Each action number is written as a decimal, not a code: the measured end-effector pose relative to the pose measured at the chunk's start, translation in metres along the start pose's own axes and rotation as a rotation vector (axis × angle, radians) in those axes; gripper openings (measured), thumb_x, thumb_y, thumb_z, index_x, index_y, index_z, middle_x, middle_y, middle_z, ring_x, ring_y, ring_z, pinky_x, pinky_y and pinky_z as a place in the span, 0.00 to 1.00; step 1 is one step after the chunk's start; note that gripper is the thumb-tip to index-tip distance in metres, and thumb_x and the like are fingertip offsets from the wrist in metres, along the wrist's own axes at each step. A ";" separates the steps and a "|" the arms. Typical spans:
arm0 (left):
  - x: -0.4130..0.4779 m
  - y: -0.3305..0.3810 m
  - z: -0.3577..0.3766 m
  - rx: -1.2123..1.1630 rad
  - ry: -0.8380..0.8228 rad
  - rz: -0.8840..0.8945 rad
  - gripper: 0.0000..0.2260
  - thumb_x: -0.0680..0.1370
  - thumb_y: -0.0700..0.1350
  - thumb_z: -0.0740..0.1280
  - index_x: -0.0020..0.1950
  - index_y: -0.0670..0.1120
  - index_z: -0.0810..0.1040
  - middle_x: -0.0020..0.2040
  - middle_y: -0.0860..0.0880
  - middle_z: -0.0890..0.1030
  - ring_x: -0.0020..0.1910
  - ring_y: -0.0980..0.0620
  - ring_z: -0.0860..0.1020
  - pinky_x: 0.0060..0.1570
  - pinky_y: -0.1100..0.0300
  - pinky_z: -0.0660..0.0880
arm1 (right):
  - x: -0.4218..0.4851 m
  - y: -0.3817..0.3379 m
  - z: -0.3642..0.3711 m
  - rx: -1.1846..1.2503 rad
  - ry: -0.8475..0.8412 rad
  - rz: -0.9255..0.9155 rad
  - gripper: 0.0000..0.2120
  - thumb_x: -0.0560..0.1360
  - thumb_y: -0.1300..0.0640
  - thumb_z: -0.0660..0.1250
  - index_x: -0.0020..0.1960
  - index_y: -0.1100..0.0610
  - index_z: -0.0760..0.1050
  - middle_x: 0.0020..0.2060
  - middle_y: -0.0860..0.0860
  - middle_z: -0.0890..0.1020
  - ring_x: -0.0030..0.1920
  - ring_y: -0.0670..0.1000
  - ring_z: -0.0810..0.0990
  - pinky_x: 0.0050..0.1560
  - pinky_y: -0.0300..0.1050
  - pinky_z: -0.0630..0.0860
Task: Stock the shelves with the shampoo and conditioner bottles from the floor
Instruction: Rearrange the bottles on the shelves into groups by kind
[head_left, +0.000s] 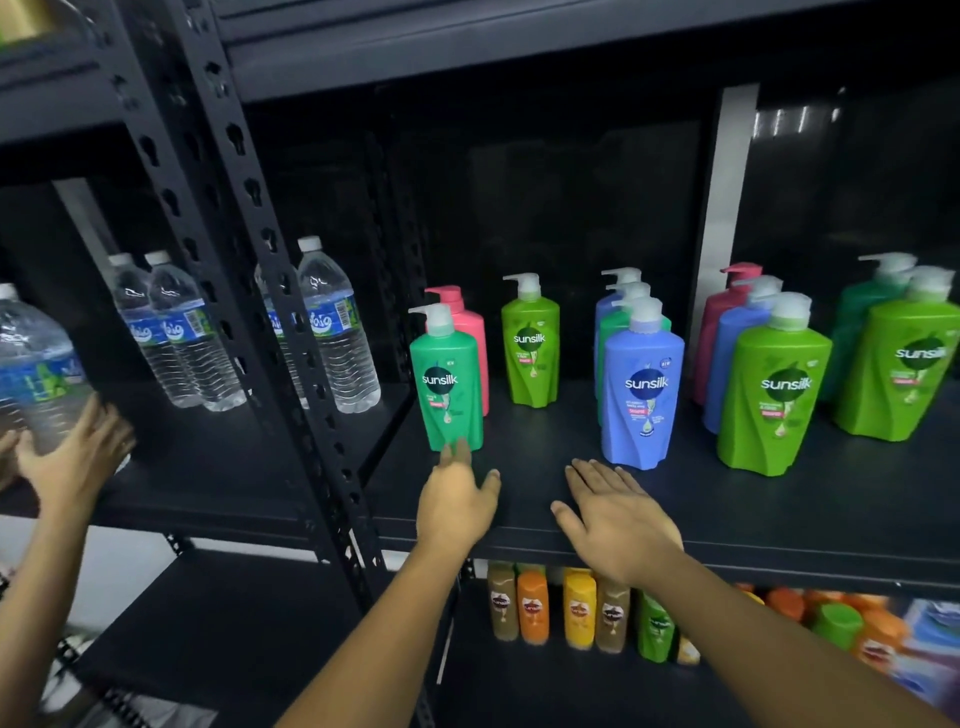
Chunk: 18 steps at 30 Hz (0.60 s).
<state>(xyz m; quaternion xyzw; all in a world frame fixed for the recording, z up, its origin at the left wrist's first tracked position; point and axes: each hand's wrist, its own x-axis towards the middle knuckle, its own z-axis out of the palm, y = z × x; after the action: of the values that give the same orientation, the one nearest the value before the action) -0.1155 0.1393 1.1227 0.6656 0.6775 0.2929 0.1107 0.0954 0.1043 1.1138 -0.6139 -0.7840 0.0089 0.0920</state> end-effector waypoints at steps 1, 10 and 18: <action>-0.005 0.004 0.002 0.011 -0.007 0.045 0.18 0.82 0.52 0.65 0.67 0.42 0.72 0.63 0.43 0.78 0.61 0.39 0.77 0.54 0.49 0.77 | 0.001 0.001 -0.001 0.039 0.002 0.008 0.31 0.84 0.40 0.45 0.82 0.54 0.54 0.82 0.49 0.55 0.81 0.49 0.50 0.80 0.48 0.46; -0.003 0.041 0.030 0.055 -0.236 0.343 0.21 0.84 0.48 0.63 0.75 0.42 0.72 0.75 0.44 0.73 0.75 0.46 0.70 0.76 0.55 0.61 | 0.001 0.010 -0.001 0.456 0.111 0.204 0.23 0.77 0.50 0.62 0.72 0.45 0.70 0.70 0.45 0.72 0.70 0.50 0.72 0.68 0.49 0.72; -0.002 0.039 0.038 0.242 -0.320 0.425 0.27 0.85 0.59 0.53 0.83 0.51 0.61 0.83 0.54 0.58 0.82 0.56 0.52 0.81 0.57 0.48 | -0.015 0.018 0.006 0.177 0.284 0.060 0.16 0.81 0.52 0.60 0.63 0.55 0.80 0.60 0.48 0.81 0.62 0.52 0.76 0.63 0.47 0.73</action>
<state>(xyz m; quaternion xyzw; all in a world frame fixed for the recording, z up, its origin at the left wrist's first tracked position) -0.0627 0.1442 1.1130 0.8387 0.5268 0.1181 0.0722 0.1150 0.0952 1.1040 -0.6217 -0.7405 -0.0062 0.2554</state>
